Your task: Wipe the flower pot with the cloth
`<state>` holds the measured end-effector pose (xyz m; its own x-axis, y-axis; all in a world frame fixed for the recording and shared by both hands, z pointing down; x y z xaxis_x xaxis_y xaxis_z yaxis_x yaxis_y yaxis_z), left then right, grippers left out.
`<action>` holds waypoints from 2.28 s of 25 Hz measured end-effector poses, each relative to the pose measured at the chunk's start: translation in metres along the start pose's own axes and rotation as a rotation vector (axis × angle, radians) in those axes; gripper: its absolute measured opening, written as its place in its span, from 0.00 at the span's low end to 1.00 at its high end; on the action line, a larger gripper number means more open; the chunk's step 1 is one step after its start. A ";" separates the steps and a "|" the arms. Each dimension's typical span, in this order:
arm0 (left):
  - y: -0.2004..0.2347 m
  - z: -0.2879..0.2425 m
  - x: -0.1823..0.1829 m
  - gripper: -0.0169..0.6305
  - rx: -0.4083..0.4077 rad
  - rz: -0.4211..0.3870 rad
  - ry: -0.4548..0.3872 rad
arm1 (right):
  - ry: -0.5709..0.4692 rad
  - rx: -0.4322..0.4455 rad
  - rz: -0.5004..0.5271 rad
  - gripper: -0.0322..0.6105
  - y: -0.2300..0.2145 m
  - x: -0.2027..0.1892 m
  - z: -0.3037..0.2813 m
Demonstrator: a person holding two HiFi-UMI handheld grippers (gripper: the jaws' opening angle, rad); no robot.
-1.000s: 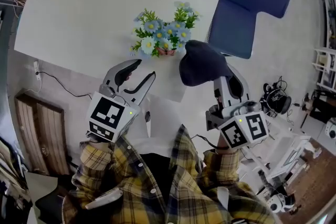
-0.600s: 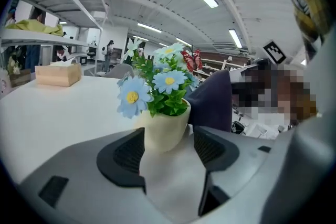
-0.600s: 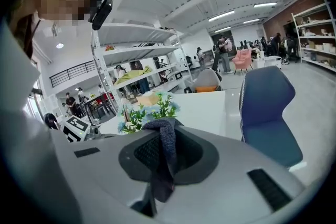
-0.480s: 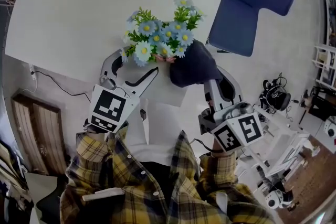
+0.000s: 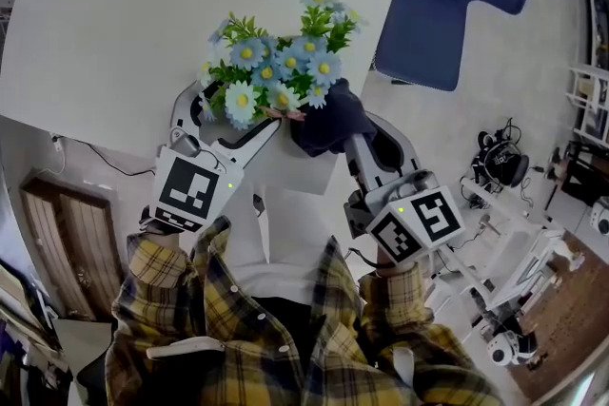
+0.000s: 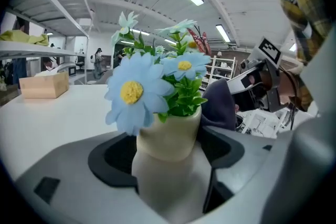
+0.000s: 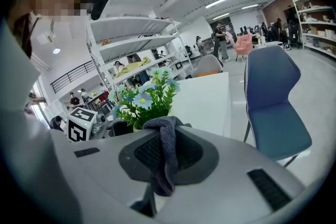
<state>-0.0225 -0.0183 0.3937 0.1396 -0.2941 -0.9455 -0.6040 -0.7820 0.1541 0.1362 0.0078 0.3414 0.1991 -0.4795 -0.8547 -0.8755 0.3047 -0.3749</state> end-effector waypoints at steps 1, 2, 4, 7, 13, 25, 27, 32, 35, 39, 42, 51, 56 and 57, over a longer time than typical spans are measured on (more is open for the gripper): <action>0.001 -0.001 0.001 0.59 -0.003 -0.001 0.000 | 0.006 0.003 -0.004 0.08 0.000 -0.001 -0.002; 0.001 -0.002 0.000 0.59 -0.007 -0.001 -0.001 | 0.012 0.005 -0.011 0.08 0.000 -0.004 -0.004; 0.002 -0.006 -0.004 0.60 -0.018 -0.009 -0.002 | 0.023 0.008 -0.032 0.08 -0.004 -0.013 -0.009; 0.002 -0.009 -0.006 0.60 -0.030 -0.031 -0.011 | 0.035 0.013 -0.061 0.08 -0.007 -0.022 -0.016; 0.004 -0.008 -0.007 0.60 -0.050 -0.033 -0.013 | 0.073 0.035 -0.093 0.08 0.001 -0.033 -0.030; 0.008 -0.007 -0.007 0.60 -0.078 -0.074 0.017 | 0.076 0.006 -0.283 0.08 -0.007 -0.039 -0.035; 0.008 -0.006 -0.007 0.60 -0.083 -0.079 0.023 | 0.080 0.004 -0.284 0.08 -0.009 -0.038 -0.036; 0.009 -0.006 -0.007 0.59 -0.089 -0.083 0.020 | 0.082 0.009 -0.293 0.08 -0.019 -0.032 -0.039; 0.009 -0.005 -0.007 0.59 -0.103 -0.095 0.032 | 0.087 0.007 -0.276 0.08 -0.027 -0.026 -0.044; 0.010 -0.005 -0.006 0.58 -0.121 -0.111 0.046 | 0.110 0.018 -0.249 0.08 -0.036 -0.019 -0.054; 0.011 -0.005 -0.006 0.58 -0.145 -0.123 0.062 | 0.134 0.036 -0.224 0.08 -0.041 -0.014 -0.063; 0.019 -0.004 -0.011 0.58 -0.295 -0.158 0.100 | 0.289 0.219 -0.107 0.08 -0.047 -0.006 -0.103; 0.011 -0.016 0.000 0.58 -0.415 -0.199 0.138 | 0.358 0.357 -0.066 0.08 -0.058 0.009 -0.106; 0.008 -0.020 0.005 0.58 -0.440 -0.209 0.145 | 0.369 0.382 -0.054 0.08 -0.061 0.014 -0.105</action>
<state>-0.0111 -0.0368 0.3962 0.3480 -0.1558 -0.9245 -0.1681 -0.9805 0.1019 0.1461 -0.1044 0.3902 0.0107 -0.7395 -0.6730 -0.6322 0.5164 -0.5775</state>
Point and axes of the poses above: the fingertips, and each gripper's own axes: z backward along the fingers, y to its left, x out of its top, the point moved 4 cm from there along z, backward along the fingers, and after that the axes turned 12 degrees about -y, right-handed, at the moved point
